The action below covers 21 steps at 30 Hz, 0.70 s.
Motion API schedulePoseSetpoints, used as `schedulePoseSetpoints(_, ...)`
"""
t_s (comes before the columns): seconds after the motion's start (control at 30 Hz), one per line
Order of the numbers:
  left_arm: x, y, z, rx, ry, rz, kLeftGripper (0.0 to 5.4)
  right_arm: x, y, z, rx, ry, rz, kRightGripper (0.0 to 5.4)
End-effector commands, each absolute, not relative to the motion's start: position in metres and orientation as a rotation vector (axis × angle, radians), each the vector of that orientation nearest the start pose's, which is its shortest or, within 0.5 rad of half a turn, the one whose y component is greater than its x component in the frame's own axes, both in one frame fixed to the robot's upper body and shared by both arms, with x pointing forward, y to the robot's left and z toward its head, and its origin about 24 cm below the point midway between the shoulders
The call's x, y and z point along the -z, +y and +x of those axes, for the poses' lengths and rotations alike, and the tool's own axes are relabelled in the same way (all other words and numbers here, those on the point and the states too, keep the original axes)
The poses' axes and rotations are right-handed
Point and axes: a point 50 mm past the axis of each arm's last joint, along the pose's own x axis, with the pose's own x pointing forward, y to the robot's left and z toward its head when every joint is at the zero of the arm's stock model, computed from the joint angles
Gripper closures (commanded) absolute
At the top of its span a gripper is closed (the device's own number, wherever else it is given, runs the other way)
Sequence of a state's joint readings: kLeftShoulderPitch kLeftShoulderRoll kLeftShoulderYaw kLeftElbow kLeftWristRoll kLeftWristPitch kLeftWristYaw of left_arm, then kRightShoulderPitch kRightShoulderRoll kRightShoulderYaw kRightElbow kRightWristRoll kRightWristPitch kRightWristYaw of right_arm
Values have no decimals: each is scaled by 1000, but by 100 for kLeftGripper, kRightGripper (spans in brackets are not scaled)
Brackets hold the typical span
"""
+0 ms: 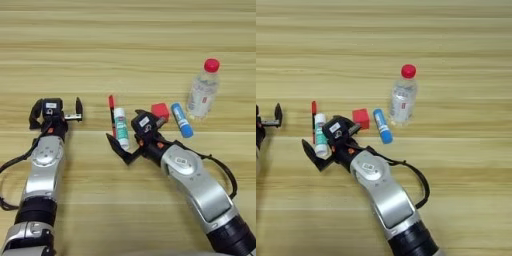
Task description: Move the objects on the table
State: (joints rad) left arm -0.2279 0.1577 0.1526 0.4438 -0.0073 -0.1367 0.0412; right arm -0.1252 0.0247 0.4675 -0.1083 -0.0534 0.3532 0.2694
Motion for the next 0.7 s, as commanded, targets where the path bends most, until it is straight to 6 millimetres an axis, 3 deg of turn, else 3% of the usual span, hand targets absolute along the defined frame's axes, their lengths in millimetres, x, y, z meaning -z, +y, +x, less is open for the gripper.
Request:
schedulePoseSetpoints(0.03, -23, 210, 292, -170, 55, 106, 0, -52, -7, 244, -746, 136, -143, 2)
schedulePoseSetpoints(0.27, -23, 207, 293, -166, 54, 102, 0, -29, -8, 250, -712, 183, -180, 2)
schedulePoseSetpoints(0.7, -24, 206, 293, -162, 51, 98, 0, -13, -7, 256, -699, 269, -145, 2)
